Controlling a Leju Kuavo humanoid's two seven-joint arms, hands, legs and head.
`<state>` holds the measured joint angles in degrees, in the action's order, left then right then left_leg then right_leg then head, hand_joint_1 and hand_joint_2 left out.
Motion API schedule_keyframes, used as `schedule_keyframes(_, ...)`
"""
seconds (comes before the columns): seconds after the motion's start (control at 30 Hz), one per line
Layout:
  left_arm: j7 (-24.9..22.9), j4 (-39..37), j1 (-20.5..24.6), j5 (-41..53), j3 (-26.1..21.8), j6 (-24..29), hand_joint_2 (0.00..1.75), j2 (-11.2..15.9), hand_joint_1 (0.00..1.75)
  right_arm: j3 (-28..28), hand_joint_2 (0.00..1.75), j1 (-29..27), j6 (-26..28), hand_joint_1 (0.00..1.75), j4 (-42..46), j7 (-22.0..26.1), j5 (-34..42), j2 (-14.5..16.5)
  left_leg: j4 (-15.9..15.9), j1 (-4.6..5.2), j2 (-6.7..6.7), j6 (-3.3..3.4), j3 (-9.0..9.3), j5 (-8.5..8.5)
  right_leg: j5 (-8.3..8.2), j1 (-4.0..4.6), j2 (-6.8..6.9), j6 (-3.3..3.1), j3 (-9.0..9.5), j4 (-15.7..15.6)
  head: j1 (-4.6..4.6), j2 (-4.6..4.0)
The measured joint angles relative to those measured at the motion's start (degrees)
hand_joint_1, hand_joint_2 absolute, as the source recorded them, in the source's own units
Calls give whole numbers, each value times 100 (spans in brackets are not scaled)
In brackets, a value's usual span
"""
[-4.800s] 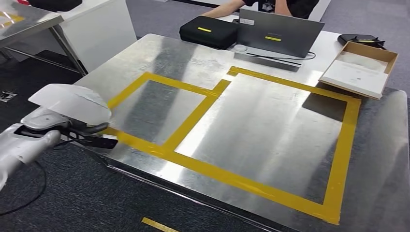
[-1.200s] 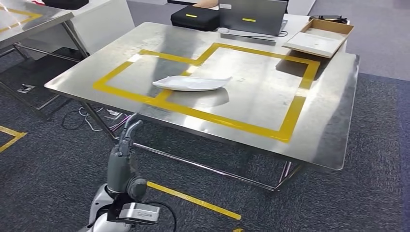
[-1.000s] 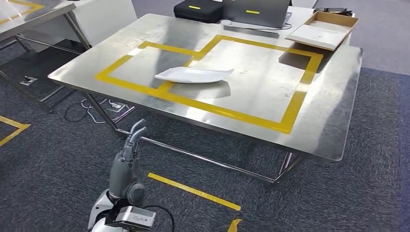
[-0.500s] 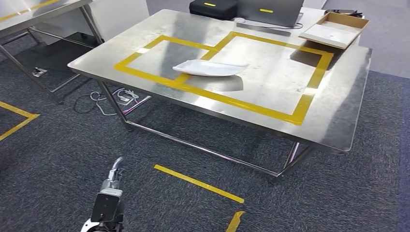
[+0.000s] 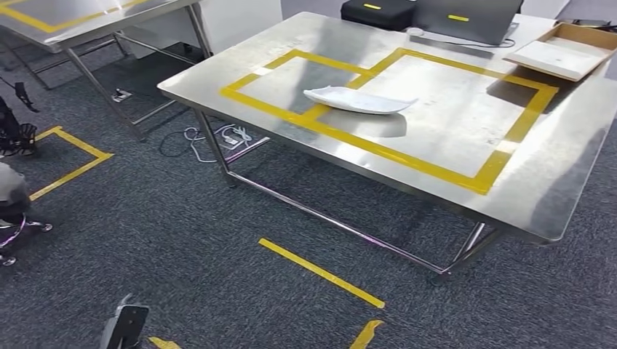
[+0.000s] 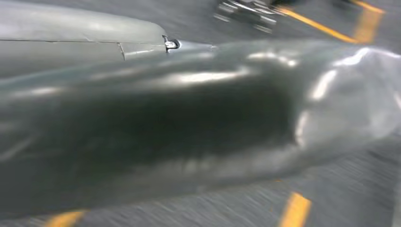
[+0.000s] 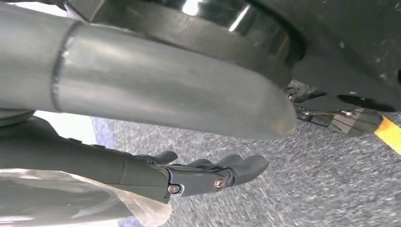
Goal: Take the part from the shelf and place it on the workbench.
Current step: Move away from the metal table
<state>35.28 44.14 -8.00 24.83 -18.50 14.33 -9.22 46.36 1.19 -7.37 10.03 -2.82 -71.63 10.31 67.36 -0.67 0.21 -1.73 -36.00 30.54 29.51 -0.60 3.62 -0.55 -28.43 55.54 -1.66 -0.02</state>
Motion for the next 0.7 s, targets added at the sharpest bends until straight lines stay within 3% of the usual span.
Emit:
schedule_keyframes(0.07,59,-403,111,105,-314,55,0,7,0,0,0,10,-5,0,0,0,-5,1,-756,20,252,33,378,-261,27,26,119,47,12,16,-13,0)
schedule_keyframes(0.1,76,-576,181,133,-428,70,0,-2,0,0,0,19,-6,0,0,0,-8,0,-961,33,331,66,469,-310,42,46,178,74,20,24,-11,0)
schedule_keyframes(0.13,88,-744,246,160,-537,81,0,-13,0,0,0,32,-6,0,0,0,-10,-1,-1036,50,371,103,490,-304,54,66,229,101,27,29,-7,0)
schedule_keyframes(0.2,91,-1027,312,204,-741,96,0,-33,0,0,0,61,-6,0,0,1,-15,-1,-1038,57,253,181,461,-316,77,62,293,156,41,29,2,0)
schedule_keyframes(0.27,35,-1239,368,285,-890,92,0,-39,0,0,0,74,-9,0,0,13,-32,-1,-1050,47,151,254,445,-340,240,37,109,216,-51,219,11,0)
schedule_keyframes(0.33,-144,-1468,470,392,-1011,33,0,-38,0,0,0,64,-21,0,0,39,-62,-1,-1056,46,29,314,420,-363,614,27,-197,238,-365,886,24,0)
schedule_keyframes(0.37,-287,-1609,526,432,-1078,-14,0,-38,0,-1,0,54,-30,0,0,58,-81,-1,-1055,56,-41,334,408,-369,795,27,-283,232,-569,1314,24,0)
schedule_keyframes(0.4,-466,-1763,575,455,-1149,-71,0,-39,0,-2,0,47,-38,0,0,82,-106,-1,-1054,68,-115,346,401,-373,898,30,-324,222,-742,1650,24,0)
schedule_keyframes(0.43,-682,-1919,611,477,-1224,-120,0,-42,0,-7,0,44,-45,0,0,107,-138,-1,-1053,80,-188,352,400,-375,887,35,-344,207,-836,1803,25,0)
schedule_keyframes(0.47,-937,-2072,639,503,-1304,-158,0,-48,0,-16,0,47,-50,0,0,124,-170,-1,-1051,90,-263,355,405,-376,751,39,-363,186,-819,1709,23,0)
schedule_keyframes(0.5,-1214,-2215,665,552,-1377,-168,0,-58,0,-26,0,52,-53,0,0,135,-200,0,-1049,97,-341,355,412,-377,526,42,-410,157,-705,1407,23,0)
schedule_keyframes(0.57,-1703,-2449,721,757,-1477,-127,0,-81,0,-42,0,55,-66,0,0,133,-243,0,-1032,109,-494,348,404,-376,99,31,-682,96,-387,617,22,0)
schedule_keyframes(0.63,-2014,-2627,771,1082,-1482,-105,0,-95,0,-57,0,55,-85,0,0,117,-282,1,-1004,111,-636,312,349,-390,-6,20,-875,78,-190,200,23,0)
schedule_keyframes(0.7,-2175,-2762,784,1342,-1446,-112,0,-96,0,-79,0,64,-96,0,0,84,-314,6,-991,104,-768,248,298,-416,19,17,-785,69,-135,131,25,1)
